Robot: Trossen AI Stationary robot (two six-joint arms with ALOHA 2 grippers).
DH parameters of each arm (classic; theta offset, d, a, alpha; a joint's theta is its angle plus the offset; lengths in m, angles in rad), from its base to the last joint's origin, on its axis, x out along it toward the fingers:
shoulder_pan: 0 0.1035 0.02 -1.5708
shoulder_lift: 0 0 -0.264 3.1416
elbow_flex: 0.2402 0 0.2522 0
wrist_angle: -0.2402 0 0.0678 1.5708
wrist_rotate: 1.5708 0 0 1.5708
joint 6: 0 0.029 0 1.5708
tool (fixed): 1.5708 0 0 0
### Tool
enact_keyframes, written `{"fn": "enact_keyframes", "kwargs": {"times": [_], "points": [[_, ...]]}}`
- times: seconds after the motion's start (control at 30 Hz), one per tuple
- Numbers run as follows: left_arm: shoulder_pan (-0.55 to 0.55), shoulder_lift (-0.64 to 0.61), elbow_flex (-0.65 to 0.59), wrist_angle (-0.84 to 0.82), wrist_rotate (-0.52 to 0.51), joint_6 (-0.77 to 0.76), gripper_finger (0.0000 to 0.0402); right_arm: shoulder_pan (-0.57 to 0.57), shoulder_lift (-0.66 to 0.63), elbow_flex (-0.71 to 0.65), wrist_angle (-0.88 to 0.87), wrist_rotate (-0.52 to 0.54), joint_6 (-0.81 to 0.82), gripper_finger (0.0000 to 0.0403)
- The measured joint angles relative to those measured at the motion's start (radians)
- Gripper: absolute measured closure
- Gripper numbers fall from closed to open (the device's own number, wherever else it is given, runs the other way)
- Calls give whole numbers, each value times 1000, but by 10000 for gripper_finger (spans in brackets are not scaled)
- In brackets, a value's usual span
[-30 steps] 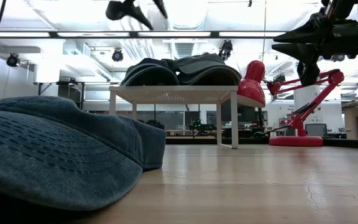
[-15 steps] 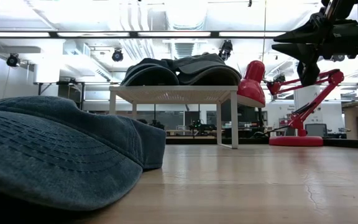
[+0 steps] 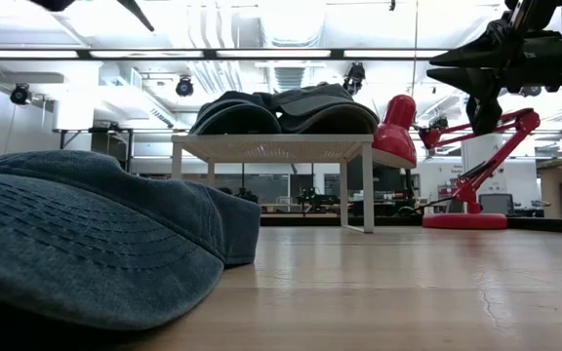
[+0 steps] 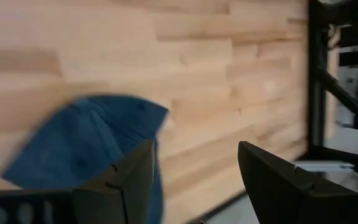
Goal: Pick & Place hat
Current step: Stack the blue cap on top of the other blue cap on the shelf
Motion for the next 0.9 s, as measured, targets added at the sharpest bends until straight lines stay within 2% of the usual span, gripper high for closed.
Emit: {"fn": "enact_keyframes", "kwargs": {"times": [0.27,0.57,0.77,0.9], "points": [[-54,2,-165,313,0,-84,179,0,0,0,0,0,-6,335],[-89,34,-173,328,6,-150,180,0,0,0,-6,1,-10,335],[-105,137,-162,320,132,-229,182,0,1,0,-31,1,-10,335],[-111,191,-147,307,158,-245,182,0,1,0,-32,1,-10,335]]}}
